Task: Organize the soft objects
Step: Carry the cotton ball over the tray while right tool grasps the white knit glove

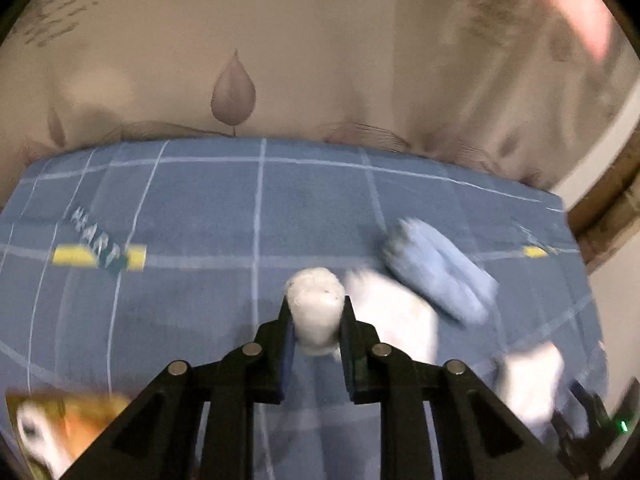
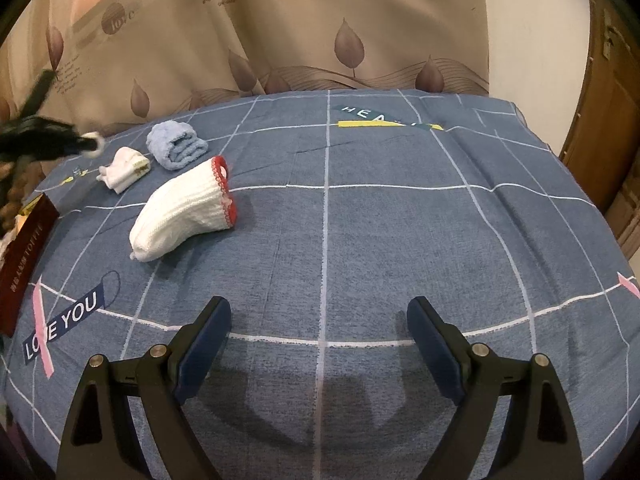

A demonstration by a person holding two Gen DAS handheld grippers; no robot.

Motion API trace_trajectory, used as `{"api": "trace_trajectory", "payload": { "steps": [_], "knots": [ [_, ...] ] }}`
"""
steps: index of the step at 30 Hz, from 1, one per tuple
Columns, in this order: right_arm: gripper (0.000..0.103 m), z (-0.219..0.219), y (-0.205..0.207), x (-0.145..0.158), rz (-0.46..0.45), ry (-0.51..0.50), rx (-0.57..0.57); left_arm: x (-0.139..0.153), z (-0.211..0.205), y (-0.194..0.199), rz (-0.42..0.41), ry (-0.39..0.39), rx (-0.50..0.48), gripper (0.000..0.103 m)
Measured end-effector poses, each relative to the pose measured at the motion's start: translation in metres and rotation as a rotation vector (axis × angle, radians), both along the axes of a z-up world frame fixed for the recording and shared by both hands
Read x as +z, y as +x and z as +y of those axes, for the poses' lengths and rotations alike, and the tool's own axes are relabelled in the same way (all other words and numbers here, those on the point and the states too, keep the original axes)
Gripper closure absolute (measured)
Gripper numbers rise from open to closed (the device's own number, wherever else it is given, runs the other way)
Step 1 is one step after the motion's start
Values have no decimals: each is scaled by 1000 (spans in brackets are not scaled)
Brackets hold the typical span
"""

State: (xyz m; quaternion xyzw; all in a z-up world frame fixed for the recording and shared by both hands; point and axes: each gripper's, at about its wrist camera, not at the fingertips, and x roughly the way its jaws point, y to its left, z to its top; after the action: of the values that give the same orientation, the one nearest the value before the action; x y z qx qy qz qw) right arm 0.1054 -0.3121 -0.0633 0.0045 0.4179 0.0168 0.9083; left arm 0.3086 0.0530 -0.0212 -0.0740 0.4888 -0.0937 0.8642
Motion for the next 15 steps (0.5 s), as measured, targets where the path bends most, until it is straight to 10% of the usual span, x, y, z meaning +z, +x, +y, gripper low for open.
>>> {"api": "trace_trajectory", "payload": {
  "steps": [15],
  "knots": [
    [12,21,-9,13,-12,23,106,37,31,-229,-19,-54,87,82]
  ]
}}
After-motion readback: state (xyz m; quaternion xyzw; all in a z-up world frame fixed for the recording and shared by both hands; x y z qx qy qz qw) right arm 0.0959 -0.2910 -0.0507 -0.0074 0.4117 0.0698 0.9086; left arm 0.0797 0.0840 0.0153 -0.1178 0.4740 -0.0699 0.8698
